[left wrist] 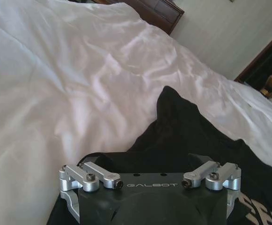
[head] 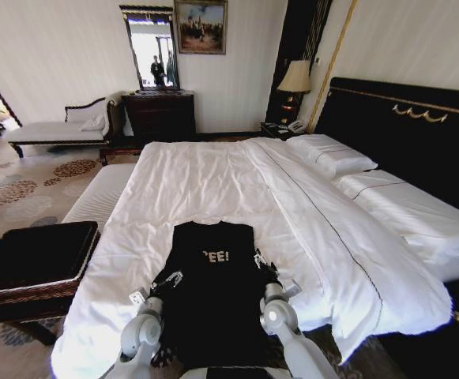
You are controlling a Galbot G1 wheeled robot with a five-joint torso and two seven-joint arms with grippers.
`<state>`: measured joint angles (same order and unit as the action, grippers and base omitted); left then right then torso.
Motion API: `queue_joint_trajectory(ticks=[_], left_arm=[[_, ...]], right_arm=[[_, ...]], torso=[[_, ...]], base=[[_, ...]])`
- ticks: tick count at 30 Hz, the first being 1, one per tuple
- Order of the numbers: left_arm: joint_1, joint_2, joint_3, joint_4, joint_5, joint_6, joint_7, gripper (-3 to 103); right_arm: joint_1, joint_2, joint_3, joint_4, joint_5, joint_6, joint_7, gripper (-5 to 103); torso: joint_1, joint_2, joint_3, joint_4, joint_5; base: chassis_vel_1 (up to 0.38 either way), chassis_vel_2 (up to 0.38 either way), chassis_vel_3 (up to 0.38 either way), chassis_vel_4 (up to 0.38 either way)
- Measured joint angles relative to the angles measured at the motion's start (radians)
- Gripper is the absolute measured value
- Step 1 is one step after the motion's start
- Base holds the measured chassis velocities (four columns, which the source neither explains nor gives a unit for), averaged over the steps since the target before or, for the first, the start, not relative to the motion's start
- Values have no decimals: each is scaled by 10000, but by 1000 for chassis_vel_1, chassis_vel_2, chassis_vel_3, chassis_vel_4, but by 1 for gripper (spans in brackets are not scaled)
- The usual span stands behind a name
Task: Fold the clothes on the bed and place them into the basket.
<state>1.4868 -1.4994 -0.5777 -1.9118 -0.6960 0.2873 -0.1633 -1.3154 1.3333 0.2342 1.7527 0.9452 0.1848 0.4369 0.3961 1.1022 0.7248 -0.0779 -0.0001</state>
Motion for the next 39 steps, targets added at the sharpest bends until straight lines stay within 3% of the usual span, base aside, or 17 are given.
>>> queue_joint_trajectory(ticks=[8,15,20,23,25,27,31,39], left_arm=[[320,-82,-933,-64,-915,-435,-17,100],[638,-146,-1453,-186,-1129,-555,-43,100],[666,-145,-1488,-701,-1607,-574,18,100],[438,-27,-985,-992,-1635,-556,130,100],[-140,212,-162,-889,-1035,-501,116,100],[-376,290,62,-761,-748,-477,61,100],[-2675,773,1529,1219,1486,-468,-461,100],[-5132,642,2829,3980,2822,-536,-996,100]], right_arm=[[26,11,10,-11,5,19,32,100],[85,21,2,-147,7,40,44,100],[97,20,-1,-157,11,46,56,100],[102,26,-37,-171,9,47,58,100],[131,44,-111,-209,-7,48,65,100],[145,50,-136,-211,-16,48,68,100],[183,79,-231,-208,-42,47,101,100],[66,108,-38,-209,-50,38,170,100]], torso=[[0,0,0,3,0],[0,0,0,1,0],[0,0,0,2,1],[0,0,-1,5,3],[-1,1,-1,-3,2],[-1,0,0,-4,1],[1,0,1,-2,0],[1,-1,1,-1,1]], base=[[0,0,0,0],[0,0,0,0],[0,0,0,0],[0,0,0,0],[0,0,0,0],[0,0,0,0],[0,0,0,0],[0,0,0,0]])
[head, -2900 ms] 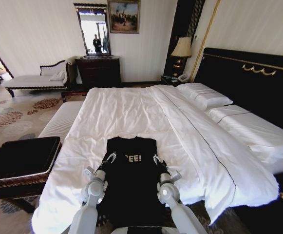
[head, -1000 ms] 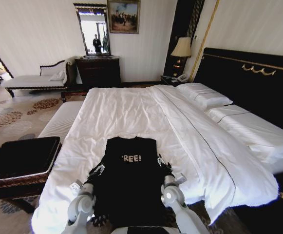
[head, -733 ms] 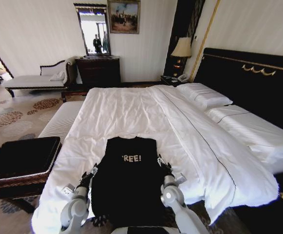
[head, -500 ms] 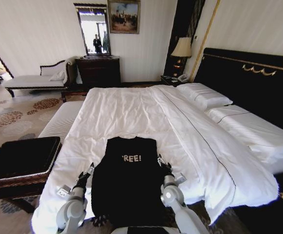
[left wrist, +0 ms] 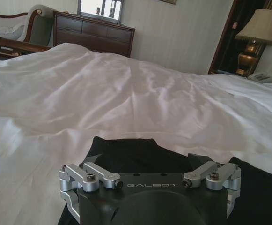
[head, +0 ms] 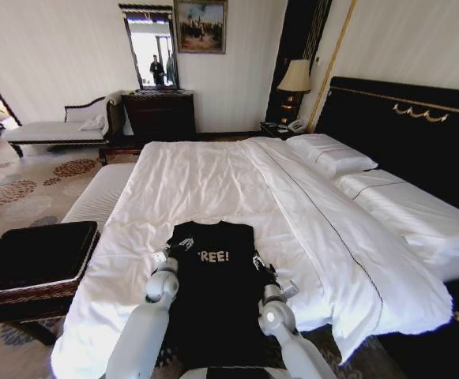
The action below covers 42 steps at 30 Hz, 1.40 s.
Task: Fold the clothes on the bed and place them into the basket.
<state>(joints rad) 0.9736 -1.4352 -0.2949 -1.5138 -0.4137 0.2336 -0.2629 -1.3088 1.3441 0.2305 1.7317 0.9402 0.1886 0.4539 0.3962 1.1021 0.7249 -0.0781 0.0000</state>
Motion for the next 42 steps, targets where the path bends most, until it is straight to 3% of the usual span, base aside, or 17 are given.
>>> queue_joint_trajectory(ticks=[6,10,12,15,18,19,23,25,27,31,42], left_arm=[[-331,-280,-44,380,97,276,-363,99],[-212,-290,-243,351,14,492,-472,81],[-203,-283,-273,372,0,492,-472,81],[-181,-240,-463,471,-171,493,-466,64],[-195,-231,-548,522,-243,490,-439,59],[-225,-213,-629,570,-307,483,-406,48],[-249,-174,-732,589,-474,482,-361,43],[-255,-125,-842,573,-664,481,-342,27],[-253,-110,-886,544,-739,482,-337,27],[-244,-36,-1035,488,-966,512,-332,6],[-751,174,-1576,893,-1363,551,-312,2]], right_arm=[[-17,10,93,-5,1,-5,31,100],[18,-10,111,-95,8,-10,35,100],[32,-11,102,-109,8,-10,35,100],[99,-1,-11,-156,5,-27,39,100],[131,6,-79,-166,-1,-37,45,100],[156,10,-137,-173,-11,-44,50,100],[168,6,-211,-182,-25,-54,62,100],[172,-18,-255,-199,-32,-61,73,100],[173,-27,-261,-205,-33,-63,75,100],[190,-55,-264,-241,-25,-67,77,100],[166,-44,-313,-273,-17,-67,78,100]], torso=[[1,0,1,2,0],[-2,0,-1,4,0],[-2,1,-1,4,0],[-1,1,-1,3,-1],[-1,0,-1,3,-1],[-1,0,-1,2,0],[-2,1,-1,2,-2],[-1,1,-1,2,-2],[-1,1,-1,1,-1],[-2,2,-1,2,-1],[-1,2,-1,1,-2]], base=[[0,0,0,0],[0,0,0,0],[0,0,0,0],[0,0,0,0],[0,0,0,0],[0,0,0,0],[0,0,0,0],[0,0,0,0],[0,0,0,0],[0,0,0,0],[0,0,0,0]])
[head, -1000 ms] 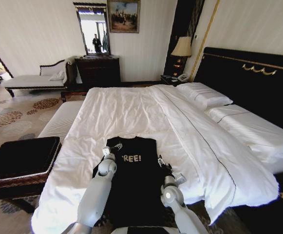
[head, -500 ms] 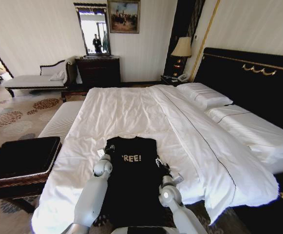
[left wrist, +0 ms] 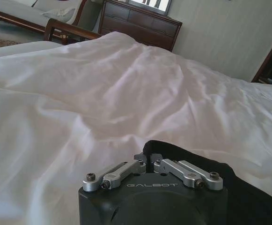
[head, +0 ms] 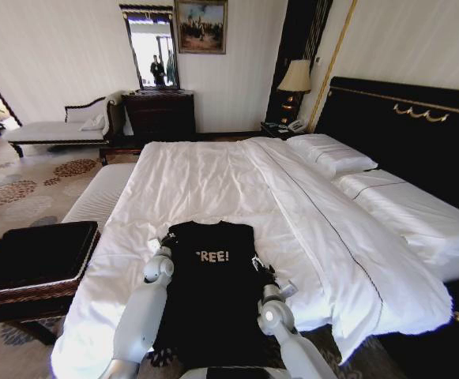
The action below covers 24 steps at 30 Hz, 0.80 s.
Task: Fold the clothes on the bed and place them into the basket.
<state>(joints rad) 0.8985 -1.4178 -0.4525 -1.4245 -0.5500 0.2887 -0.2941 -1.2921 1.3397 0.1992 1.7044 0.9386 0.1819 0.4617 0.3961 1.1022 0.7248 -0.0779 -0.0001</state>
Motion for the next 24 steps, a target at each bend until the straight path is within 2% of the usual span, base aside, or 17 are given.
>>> queue_joint_trajectory(ticks=[13,14,16,18,21,24], left_arm=[[-775,191,-684,1289,-479,96,193,1],[-891,248,-788,1437,-585,95,173,11],[-920,262,-820,1465,-621,93,164,11],[-969,299,-926,1463,-908,36,171,22],[-937,320,-1024,1234,-1384,-18,224,28],[-787,308,-1475,734,-2381,-191,326,43]], right_arm=[[119,-11,-265,-81,-32,0,-4,100],[160,-10,-307,-99,-42,-5,-2,100],[177,-10,-322,-105,-47,-8,-2,100],[225,-9,-358,-119,-60,-16,-2,100],[278,-14,-369,-140,-66,-21,-15,100],[749,-170,-249,-333,144,-135,-196,100]], torso=[[0,0,0,-1,-2],[1,0,0,2,1],[0,0,1,4,2],[1,0,0,3,2],[1,0,1,0,1],[0,0,0,-1,1]], base=[[0,0,0,0],[0,0,0,0],[0,0,0,0],[0,0,0,0],[0,0,0,0],[0,0,0,0]])
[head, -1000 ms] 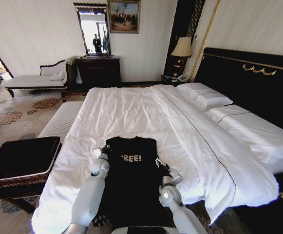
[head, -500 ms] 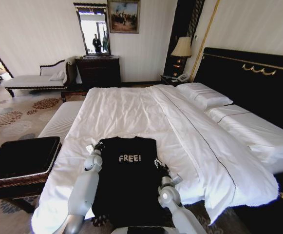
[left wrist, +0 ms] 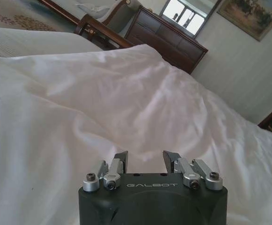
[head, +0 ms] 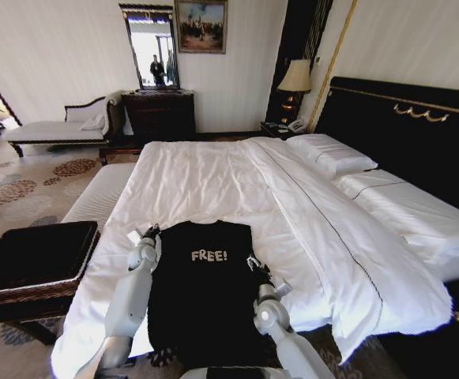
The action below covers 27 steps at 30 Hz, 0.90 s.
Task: Fold the clothes on the bed and place them into the basket.
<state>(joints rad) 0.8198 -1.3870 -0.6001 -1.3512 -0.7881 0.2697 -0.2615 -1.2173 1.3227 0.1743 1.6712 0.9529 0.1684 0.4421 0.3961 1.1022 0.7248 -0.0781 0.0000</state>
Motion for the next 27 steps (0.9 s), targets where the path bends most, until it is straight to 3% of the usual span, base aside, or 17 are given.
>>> queue_joint_trajectory(ticks=[3,5,8,10,12,13,14,18,20,21,23,27], left_arm=[[59,-20,-380,-132,-274,-9,-77,55],[400,119,-920,-255,75,307,-453,60],[947,430,-1037,-564,411,488,-369,71],[1890,898,-993,-1278,877,525,217,82],[2179,1030,-805,-1471,1046,456,511,82],[2301,1089,-650,-1559,1110,405,691,87],[2629,1150,-452,-1835,1163,242,1100,92],[3236,1098,-436,-2310,1141,-65,1463,99],[3723,852,-498,-2846,1108,-221,1479,100],[3723,852,-498,-2846,1108,-221,1479,100],[4541,376,-518,-3910,1348,-303,1441,100],[4828,150,-482,-4038,1652,-355,1315,100]], right_arm=[[418,-143,84,-143,283,-116,-213,100],[1123,-562,104,-394,996,-523,-820,100],[1567,-959,-20,-680,1469,-800,-1472,100],[2275,-1633,-344,-1456,1867,-1131,-2417,100],[2461,-1839,-386,-1789,1912,-1215,-2630,100],[2551,-1951,-373,-1981,1921,-1253,-2724,100],[2847,-2082,-421,-2497,1931,-1308,-2918,100],[3532,-1923,-714,-3655,1932,-1390,-3478,100],[4149,-1502,-928,-4605,1931,-1391,-4086,100],[4149,-1502,-928,-4605,1931,-1391,-4086,100],[4645,-1008,-1171,-5224,1891,-1322,-4718,100],[4899,-875,-1286,-5536,1691,-1209,-4734,101]], torso=[[0,0,0,0,2],[2,0,-1,0,2],[3,-2,1,3,-4],[0,-1,-1,16,4],[-1,-1,0,21,7],[-1,-1,0,18,5],[-1,1,-2,-13,-9],[-1,-1,0,-11,5],[0,-1,0,10,3],[0,-1,0,10,3],[-1,0,-1,3,1],[-1,0,0,1,1]], base=[[0,0,0,0],[0,0,0,0],[0,0,0,0],[0,0,0,0],[0,0,0,0],[0,0,0,0],[0,0,0,0],[-18,-8,-28,-7],[0,0,0,0],[0,0,0,0],[0,0,0,0],[0,0,0,0]])
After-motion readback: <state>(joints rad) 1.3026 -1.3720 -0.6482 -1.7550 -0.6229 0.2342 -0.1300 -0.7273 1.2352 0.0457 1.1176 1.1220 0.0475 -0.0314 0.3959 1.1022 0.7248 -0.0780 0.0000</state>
